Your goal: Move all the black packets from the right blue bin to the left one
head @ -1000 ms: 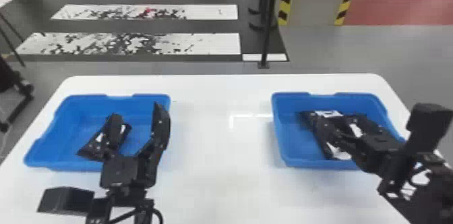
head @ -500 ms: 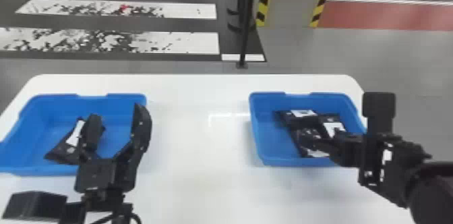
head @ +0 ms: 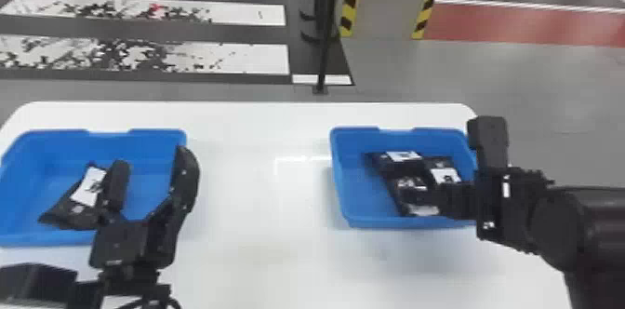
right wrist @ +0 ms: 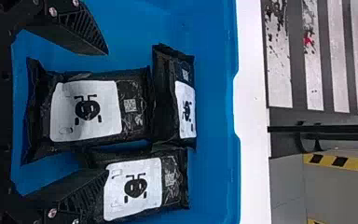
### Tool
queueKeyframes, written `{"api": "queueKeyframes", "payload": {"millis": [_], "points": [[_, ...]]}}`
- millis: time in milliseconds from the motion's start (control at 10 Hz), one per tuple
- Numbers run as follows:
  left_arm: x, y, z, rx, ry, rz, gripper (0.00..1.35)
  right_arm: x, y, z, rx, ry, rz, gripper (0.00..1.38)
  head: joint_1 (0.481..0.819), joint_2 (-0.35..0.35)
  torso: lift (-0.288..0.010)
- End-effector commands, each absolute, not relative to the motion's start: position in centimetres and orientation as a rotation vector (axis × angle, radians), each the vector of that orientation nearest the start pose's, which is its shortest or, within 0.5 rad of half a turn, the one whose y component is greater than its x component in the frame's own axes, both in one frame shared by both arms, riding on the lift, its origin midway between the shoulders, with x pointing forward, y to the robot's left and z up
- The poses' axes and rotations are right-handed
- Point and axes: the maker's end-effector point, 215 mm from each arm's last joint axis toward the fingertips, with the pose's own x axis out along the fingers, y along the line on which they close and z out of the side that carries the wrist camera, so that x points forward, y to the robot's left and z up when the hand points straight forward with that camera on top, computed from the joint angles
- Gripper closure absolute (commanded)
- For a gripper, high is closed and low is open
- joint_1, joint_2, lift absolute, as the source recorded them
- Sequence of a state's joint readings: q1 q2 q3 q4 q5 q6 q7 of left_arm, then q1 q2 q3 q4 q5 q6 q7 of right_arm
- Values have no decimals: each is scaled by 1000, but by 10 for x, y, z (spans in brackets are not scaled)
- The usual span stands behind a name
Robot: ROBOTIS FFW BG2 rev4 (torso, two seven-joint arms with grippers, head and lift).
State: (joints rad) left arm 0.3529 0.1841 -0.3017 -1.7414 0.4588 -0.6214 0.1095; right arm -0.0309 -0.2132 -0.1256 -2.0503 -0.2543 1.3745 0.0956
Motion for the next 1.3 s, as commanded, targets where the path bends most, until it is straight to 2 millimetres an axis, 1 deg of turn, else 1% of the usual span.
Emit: {"api": "queueKeyframes", "payload": {"millis": [0,200,400,600,700,800,1000,1100,1200], "points": [[448,190,-291,-441,-308,-56,148,489,-278,-429,56,862,110,134,695,-115,-168],[448,189,-292,-443,-304,-59,148,485,-273,-436,57,888,120,139,695,-103,-168],[448,190,-292,-446,-303,-60,150,474,-281,-437,33,929,88,148,695,-103,-168],[448,191,-292,-448,-304,-57,150,471,-282,-444,36,951,81,151,695,-110,-168],[448,190,-292,-448,-304,-58,150,472,-280,-448,47,962,88,222,695,-111,-168],[448,190,-292,-448,-304,-58,150,473,-280,-449,51,966,89,328,695,-110,-168],[449,191,-294,-452,-299,-57,150,476,-275,-453,56,977,100,421,695,-106,-168],[448,191,-295,-454,-296,-57,150,476,-271,-455,70,986,114,610,695,-105,-168],[448,191,-297,-457,-290,-57,150,479,-271,-456,73,983,115,831,695,-101,-168]]}}
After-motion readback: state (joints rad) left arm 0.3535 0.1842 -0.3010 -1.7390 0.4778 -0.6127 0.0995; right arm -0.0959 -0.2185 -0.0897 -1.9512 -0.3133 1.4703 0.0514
